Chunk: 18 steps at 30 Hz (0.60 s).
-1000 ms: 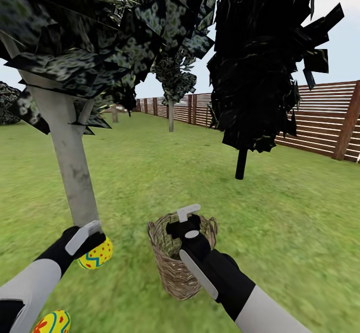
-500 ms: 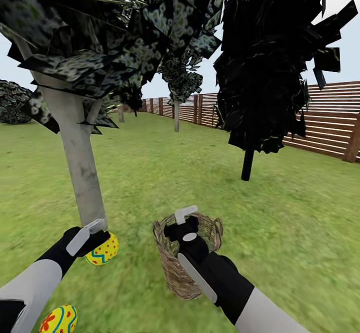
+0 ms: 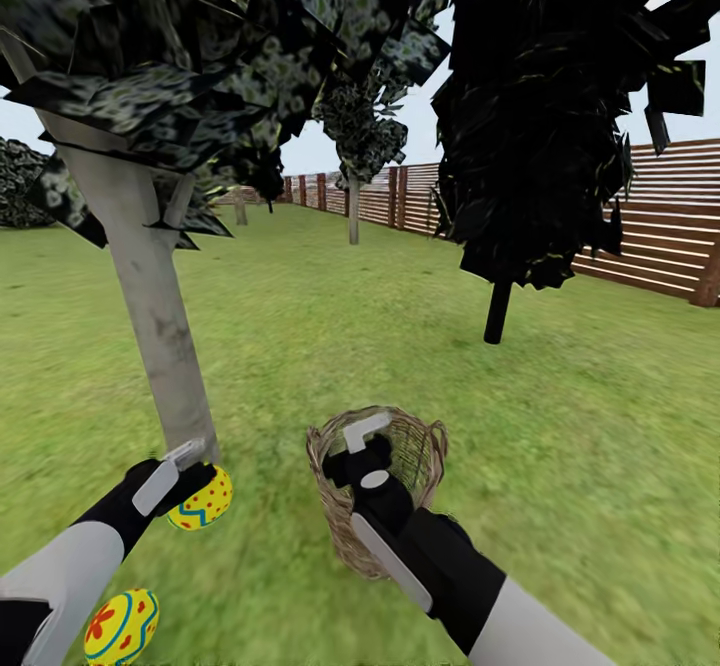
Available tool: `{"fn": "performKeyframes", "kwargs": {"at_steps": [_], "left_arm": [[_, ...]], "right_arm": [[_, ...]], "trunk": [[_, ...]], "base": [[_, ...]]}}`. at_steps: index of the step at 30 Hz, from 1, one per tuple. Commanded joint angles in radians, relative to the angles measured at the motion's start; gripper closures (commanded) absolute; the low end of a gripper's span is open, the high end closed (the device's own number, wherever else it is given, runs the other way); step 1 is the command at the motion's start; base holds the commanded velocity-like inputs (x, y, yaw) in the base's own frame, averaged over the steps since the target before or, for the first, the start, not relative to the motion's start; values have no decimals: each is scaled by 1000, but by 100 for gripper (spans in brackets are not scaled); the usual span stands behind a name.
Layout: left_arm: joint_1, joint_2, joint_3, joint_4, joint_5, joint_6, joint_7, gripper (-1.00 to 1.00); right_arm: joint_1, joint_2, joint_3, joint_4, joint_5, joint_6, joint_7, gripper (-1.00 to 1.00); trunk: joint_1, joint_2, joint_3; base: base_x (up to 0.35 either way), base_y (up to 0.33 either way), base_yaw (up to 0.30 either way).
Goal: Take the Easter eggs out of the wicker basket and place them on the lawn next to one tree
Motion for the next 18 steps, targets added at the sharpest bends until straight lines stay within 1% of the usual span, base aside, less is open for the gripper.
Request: {"fn": "performKeyframes", "kwargs": {"at_steps": [1, 5, 9, 10, 12, 14, 18], "left_arm": [[0, 1, -8, 1, 10, -1, 8, 100], [0, 1, -9, 6, 10, -12, 8, 100], [0, 1, -11, 8, 9, -54, 8, 100], [0, 1, -15, 8, 9, -59, 8, 100], [0, 1, -38, 8, 10, -73, 7, 100], [0, 1, -55, 10, 10, -99, 7, 100], [0, 1, -65, 16, 10, -123, 7, 100]], "right_arm": [[-1, 0, 9, -1, -9, 2, -10, -100], [-1, 0, 18, -2, -9, 2, -10, -100], [-1, 0, 20, -3, -9, 2, -10, -100], [-1, 0, 20, -3, -9, 2, -10, -100], [-1, 0, 21, -4, -9, 2, -10, -100], [-1, 0, 29, -10, -9, 2, -11, -100], [-1, -1, 53, -42, -9, 2, -13, -100]], "trunk": [[0, -1, -5], [2, -2, -21], [4, -3, -36], [4, -3, -40], [5, -3, -48], [6, -4, -55], [8, -5, -71]], "base": [[0, 0, 0], [0, 0, 0], [0, 0, 0], [0, 0, 0], [0, 0, 0], [0, 0, 0], [0, 0, 0]]}}
